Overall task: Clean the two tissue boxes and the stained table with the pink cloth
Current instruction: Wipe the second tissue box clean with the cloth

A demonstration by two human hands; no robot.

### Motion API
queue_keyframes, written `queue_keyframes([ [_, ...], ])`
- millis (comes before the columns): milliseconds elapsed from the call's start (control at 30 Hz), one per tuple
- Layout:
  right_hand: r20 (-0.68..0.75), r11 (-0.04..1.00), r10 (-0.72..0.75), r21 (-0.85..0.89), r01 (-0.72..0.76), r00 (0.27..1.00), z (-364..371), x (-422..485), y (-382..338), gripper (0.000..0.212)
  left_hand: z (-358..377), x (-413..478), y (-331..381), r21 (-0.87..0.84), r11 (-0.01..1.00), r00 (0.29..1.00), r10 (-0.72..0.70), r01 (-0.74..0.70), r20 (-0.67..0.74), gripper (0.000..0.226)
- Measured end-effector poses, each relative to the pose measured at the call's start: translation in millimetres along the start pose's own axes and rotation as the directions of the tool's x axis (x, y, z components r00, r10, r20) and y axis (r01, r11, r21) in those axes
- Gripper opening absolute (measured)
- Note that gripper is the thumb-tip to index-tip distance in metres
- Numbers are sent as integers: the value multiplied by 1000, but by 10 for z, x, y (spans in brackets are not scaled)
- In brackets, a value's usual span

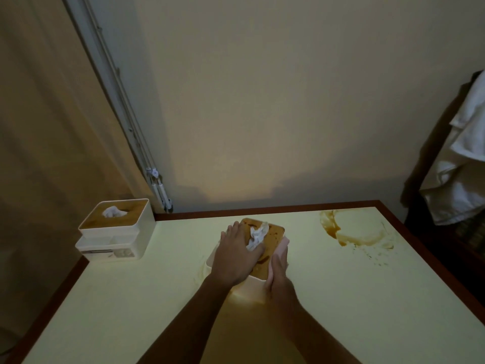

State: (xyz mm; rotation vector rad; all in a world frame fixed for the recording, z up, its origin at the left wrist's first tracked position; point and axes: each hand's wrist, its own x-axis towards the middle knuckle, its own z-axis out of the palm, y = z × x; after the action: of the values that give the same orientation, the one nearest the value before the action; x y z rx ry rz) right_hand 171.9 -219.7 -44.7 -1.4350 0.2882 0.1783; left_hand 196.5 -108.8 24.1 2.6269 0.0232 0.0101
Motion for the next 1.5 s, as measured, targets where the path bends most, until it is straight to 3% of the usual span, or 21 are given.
queue_keyframes([
  [33,21,999,-23,27,23,1000,-75,236,101,84,6,2,-1,5,1000,1000,5,-5,-3,79],
  [167,90,999,-47,-6,47,995,-287,1128,571,77,35,19,-20,10,1000,1000,-8,8,3,84],
  [333,59,999,33,-9,-33,998,-92,439,239,104,57,24,-60,4,1000,1000,-2,2,-12,83],
  [367,70,996,55,-68,-50,996,-58,254,169,105,60,22,-65,10,1000,1000,4,-4,-18,83],
  [433,33,994,49,-103,-46,998,-59,172,167,86,71,26,-74,12,1000,1000,9,-9,-30,81],
  [467,39,997,16,-73,-13,999,-65,197,158,81,74,29,-77,11,1000,999,11,-11,-34,80],
  [567,54,999,-35,-23,36,998,-167,684,273,90,81,42,-96,-3,1000,999,13,-13,-35,79],
  [667,102,992,24,125,-37,995,-369,1334,613,86,104,51,-106,-39,999,999,0,-1,-35,81],
  [733,127,995,23,97,-36,992,-300,1154,435,93,125,35,-84,2,1000,999,-4,4,-51,84],
  [800,62,1000,-12,23,11,998,-182,715,214,104,150,12,-44,77,997,997,11,-5,-78,84],
  [900,113,998,7,-70,1,994,-119,327,196,118,175,8,-19,123,992,994,40,-27,-105,82],
  [1033,72,995,82,57,-86,994,-153,493,148,97,189,18,-32,138,990,992,47,-31,-117,80],
  [1233,199,977,53,193,-92,979,-208,694,-7,120,190,70,-79,109,993,995,51,-41,-88,78],
  [1300,144,990,75,106,-91,987,-138,451,-96,124,188,69,-96,131,990,994,59,-47,-90,78],
  [1400,112,992,119,17,-121,987,-87,37,-68,87,177,85,-140,141,987,992,85,-72,-90,75],
  [1433,122,994,106,-24,-104,987,-105,33,7,85,178,91,-153,142,987,992,92,-78,-90,74],
  [1500,130,991,105,-97,-93,986,-103,28,-47,106,184,83,-159,147,986,990,99,-84,-98,73],
])
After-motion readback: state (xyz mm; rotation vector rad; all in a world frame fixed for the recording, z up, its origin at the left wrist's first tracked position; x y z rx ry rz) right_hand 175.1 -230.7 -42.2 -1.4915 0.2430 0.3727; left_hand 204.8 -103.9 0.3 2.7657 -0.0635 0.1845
